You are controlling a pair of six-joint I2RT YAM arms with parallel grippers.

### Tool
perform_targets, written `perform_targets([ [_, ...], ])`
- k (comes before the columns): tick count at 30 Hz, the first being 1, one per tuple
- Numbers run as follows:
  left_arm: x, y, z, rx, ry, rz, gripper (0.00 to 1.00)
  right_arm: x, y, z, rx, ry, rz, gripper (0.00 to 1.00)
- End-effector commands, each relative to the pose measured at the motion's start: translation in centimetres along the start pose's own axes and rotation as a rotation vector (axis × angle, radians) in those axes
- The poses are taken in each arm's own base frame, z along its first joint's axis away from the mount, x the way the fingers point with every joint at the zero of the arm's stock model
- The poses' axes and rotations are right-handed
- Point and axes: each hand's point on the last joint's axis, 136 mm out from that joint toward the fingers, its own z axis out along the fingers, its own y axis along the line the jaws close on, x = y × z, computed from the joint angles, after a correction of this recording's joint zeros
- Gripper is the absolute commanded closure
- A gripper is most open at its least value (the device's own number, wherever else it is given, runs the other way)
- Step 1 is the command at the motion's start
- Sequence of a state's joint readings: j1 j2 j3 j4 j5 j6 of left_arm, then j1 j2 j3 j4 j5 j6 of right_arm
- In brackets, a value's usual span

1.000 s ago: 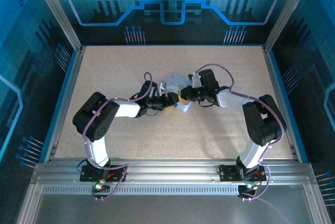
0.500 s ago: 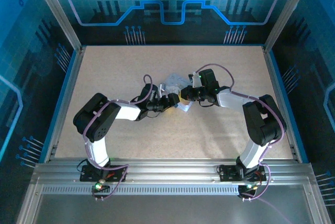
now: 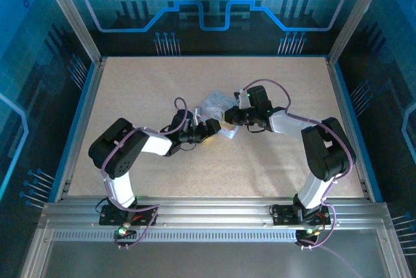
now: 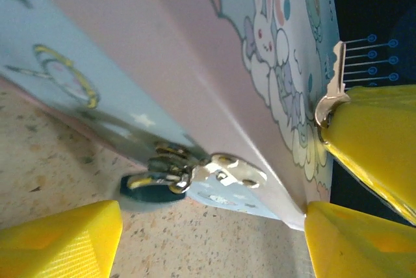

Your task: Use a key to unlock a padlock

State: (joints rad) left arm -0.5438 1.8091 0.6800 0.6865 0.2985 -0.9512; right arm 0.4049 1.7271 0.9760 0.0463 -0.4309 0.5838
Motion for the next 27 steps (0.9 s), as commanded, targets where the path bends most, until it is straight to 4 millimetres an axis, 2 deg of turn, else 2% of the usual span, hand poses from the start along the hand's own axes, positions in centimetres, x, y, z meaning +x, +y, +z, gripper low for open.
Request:
perform_targets([
  [1,0.2,2.3,-1.4,-0.12,-0.039,0.004,0.26,2.2,-1.7,0.1,0.048,0.06,0.052,0.99],
  [5,-0.3,2.5,-2.3,-0.167,-0.07,0.02,0.29,2.2,-1.8,0.2,0.048,0.059,0.051,0.99],
  [11,-0.5,2.8,-1.6,-0.201,-0.048,0.04,0.44,2.2,-1.8,0.2,0.048,0.059,0.053,0.99],
  [13,-0.8,3.0,-1.4,-0.222,-0.044,0.071,0.46,2.1,-1.9,0.1,0.05,0.058,0.055,0.99],
  [19,-1.8,1.7,-0.8,-0.238,-0.025,0.259,0.45,2.2,-2.0,0.2,0.05,0.054,0.058,0.99],
  [27,-1.3,1.9,0.0,-0.24,0.034,0.409,0.43,2.3,-2.3,0.1,0.055,0.061,0.062,0.99],
])
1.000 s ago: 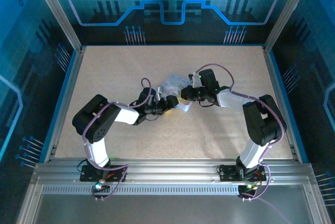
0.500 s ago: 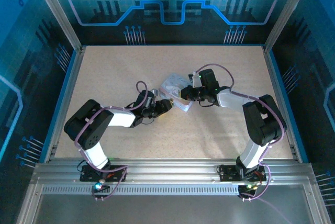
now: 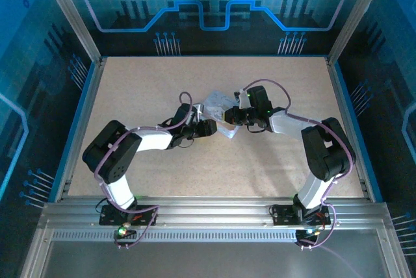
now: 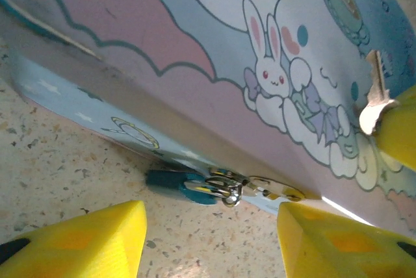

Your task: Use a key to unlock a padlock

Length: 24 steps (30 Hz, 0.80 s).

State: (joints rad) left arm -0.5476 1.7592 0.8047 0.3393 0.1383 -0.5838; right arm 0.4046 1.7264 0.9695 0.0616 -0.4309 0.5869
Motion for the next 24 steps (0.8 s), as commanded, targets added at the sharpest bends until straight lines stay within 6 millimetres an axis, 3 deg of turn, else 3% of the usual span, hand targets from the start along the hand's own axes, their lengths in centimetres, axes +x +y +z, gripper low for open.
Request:
perform_targets([
  [1,0.8,0.0,0.7,0.0,0.039,0.103,0.43,2.4,-2.2,0.1,0.057,0.069,0.061,0.99],
  [24,0.5,-1.1,3.1,0.089,0.033,0.131,0.45,2.4,-2.6,0.0,0.066,0.072,0.069,0.99],
])
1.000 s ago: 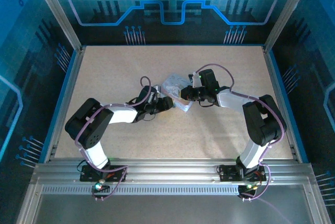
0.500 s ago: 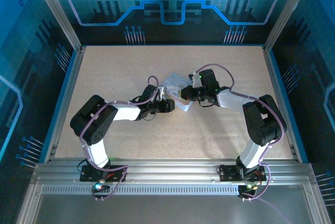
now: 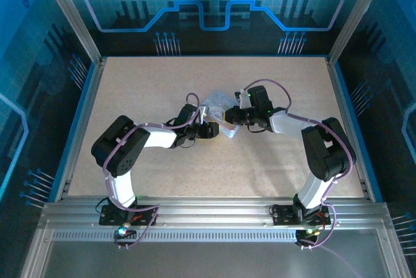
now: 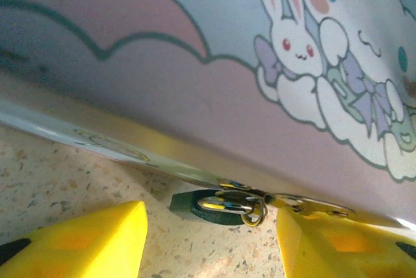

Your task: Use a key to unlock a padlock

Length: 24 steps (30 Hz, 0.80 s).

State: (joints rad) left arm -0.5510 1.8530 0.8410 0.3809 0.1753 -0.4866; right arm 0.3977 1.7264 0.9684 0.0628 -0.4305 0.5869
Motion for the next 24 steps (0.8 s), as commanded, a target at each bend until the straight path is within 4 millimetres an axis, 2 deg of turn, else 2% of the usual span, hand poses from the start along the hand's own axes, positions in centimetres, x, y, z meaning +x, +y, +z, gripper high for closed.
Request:
perform_targets([
  [1,-0.3,-1.3,1.1,0.068,-0.004,0.036,0.45,2.6,-2.4,0.1,0.063,0.078,0.063,0.99],
  [9,-0.6,-1.4,1.0,0.072,-0.017,0.084,0.47,2.6,-2.6,0.3,0.06,0.075,0.067,0.99],
  [15,-0.8,-0.5,1.4,0.035,-0.045,0.204,0.46,2.6,-2.6,0.3,0.059,0.074,0.068,0.99],
  [24,-0.9,-1.7,1.9,0.101,-0.043,0.222,0.46,2.5,-2.5,0.1,0.062,0.07,0.064,0.99],
])
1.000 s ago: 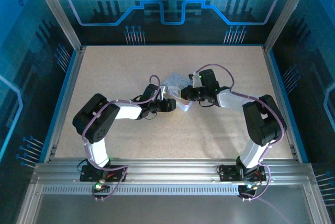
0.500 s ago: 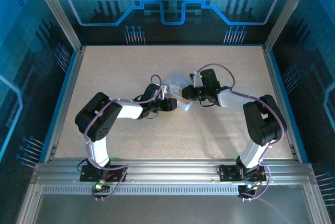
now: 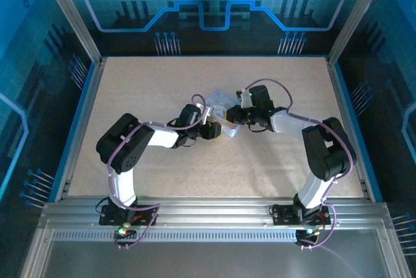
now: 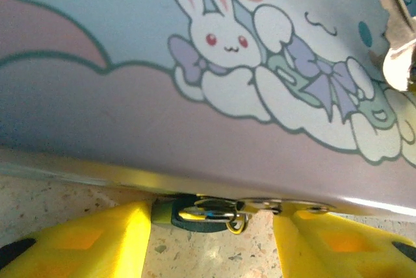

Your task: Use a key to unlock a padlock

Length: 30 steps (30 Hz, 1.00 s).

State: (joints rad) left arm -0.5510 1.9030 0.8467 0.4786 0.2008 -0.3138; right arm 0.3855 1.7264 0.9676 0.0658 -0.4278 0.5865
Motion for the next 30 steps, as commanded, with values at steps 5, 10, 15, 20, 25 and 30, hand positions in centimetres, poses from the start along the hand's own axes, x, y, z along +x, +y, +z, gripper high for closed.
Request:
perform_targets([
  [5,-0.6,-2.3,0.5,0.117,-0.008,-0.057,0.48,2.8,-2.0,0.2,0.055,0.08,0.058,0.99],
  [10,-0.9,-2.6,0.1,0.121,-0.001,-0.09,0.49,2.8,-1.9,0.1,0.054,0.077,0.058,0.99],
  [15,-0.5,-2.8,0.2,0.124,0.01,-0.113,0.53,2.8,-1.9,0.0,0.052,0.076,0.058,0.99],
  [20,-0.5,-3.0,0.2,0.122,0.006,-0.126,0.56,2.9,-1.9,0.0,0.05,0.077,0.058,0.99],
  [25,-0.7,-2.7,0.3,0.108,-0.005,-0.158,0.56,2.9,-1.8,-0.1,0.048,0.076,0.058,0.99],
  [30,-0.9,-2.6,0.4,0.102,-0.009,-0.179,0.6,2.7,-1.7,-0.2,0.045,0.072,0.056,0.99],
])
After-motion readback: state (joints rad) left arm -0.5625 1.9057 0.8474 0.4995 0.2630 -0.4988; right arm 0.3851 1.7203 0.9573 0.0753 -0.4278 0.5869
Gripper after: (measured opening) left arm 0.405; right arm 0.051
